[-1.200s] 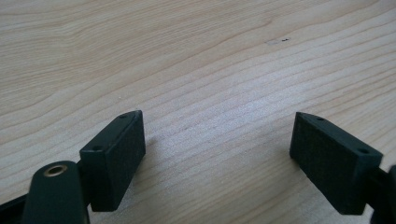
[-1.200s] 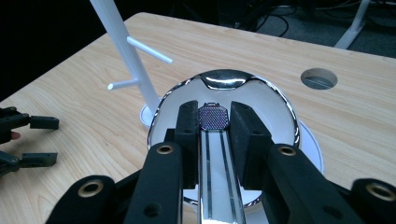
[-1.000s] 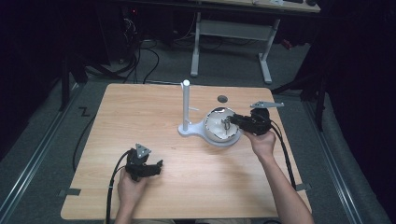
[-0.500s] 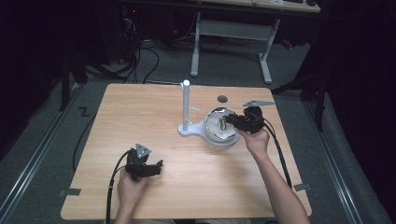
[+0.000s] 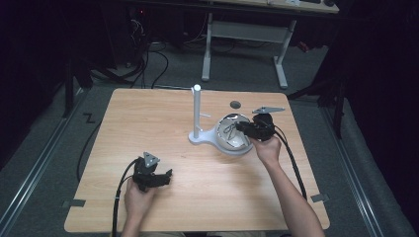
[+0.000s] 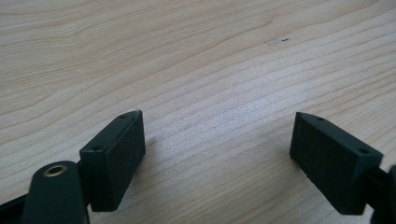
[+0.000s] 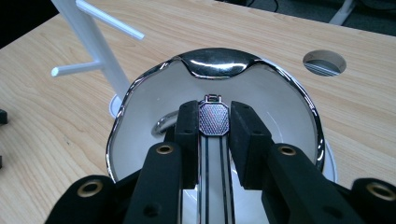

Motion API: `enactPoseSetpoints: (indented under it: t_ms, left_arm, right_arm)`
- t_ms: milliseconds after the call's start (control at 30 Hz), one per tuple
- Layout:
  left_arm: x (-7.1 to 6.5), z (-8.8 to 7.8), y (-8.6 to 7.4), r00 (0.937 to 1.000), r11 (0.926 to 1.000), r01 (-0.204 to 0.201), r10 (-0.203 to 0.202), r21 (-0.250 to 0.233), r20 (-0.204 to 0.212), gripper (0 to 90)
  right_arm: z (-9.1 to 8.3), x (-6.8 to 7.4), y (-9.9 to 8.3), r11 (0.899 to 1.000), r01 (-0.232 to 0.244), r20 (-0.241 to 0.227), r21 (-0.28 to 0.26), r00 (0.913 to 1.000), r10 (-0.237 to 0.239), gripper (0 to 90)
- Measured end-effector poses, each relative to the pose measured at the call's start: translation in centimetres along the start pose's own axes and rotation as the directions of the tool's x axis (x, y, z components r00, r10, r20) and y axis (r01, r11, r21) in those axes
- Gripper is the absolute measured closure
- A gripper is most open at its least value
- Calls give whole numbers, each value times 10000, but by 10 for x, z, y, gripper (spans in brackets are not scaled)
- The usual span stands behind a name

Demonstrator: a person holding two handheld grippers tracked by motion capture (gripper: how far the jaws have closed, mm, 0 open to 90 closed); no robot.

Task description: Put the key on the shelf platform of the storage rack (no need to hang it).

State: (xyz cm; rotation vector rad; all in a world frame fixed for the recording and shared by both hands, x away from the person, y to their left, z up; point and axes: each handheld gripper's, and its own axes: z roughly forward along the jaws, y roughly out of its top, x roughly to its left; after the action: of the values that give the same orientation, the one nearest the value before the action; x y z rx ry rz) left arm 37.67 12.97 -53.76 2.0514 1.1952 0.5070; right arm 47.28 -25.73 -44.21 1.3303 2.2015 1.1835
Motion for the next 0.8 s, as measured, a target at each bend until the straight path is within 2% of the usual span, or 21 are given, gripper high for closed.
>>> enactPoseSetpoints:
  t_ms: [433, 500, 633, 667, 800]
  left_arm:
    - [0, 0, 0, 10000, 10000, 3, -3, 1, 4, 186]
    - [0, 0, 0, 10000, 10000, 2, -2, 3, 2, 186]
    - [0, 0, 0, 10000, 10000, 3, -3, 2, 6, 186]
    - [0, 0, 0, 10000, 10000, 3, -3, 2, 6, 186]
    - [0, 0, 0, 10000, 10000, 0, 0, 3, 5, 186]
  right_arm:
    - [9, -3, -2, 9999, -11, 251, 163, 9997, 6, 736]
    - [8, -4, -3, 9999, -103, 242, 132, 9997, 100, 680]
    - [7, -5, -3, 9999, -88, 254, 146, 9996, 84, 649]
    - [5, -4, -3, 9999, -86, 236, 106, 9997, 84, 611]
    - [2, -2, -3, 10000, 35, 234, 34, 9997, -36, 599]
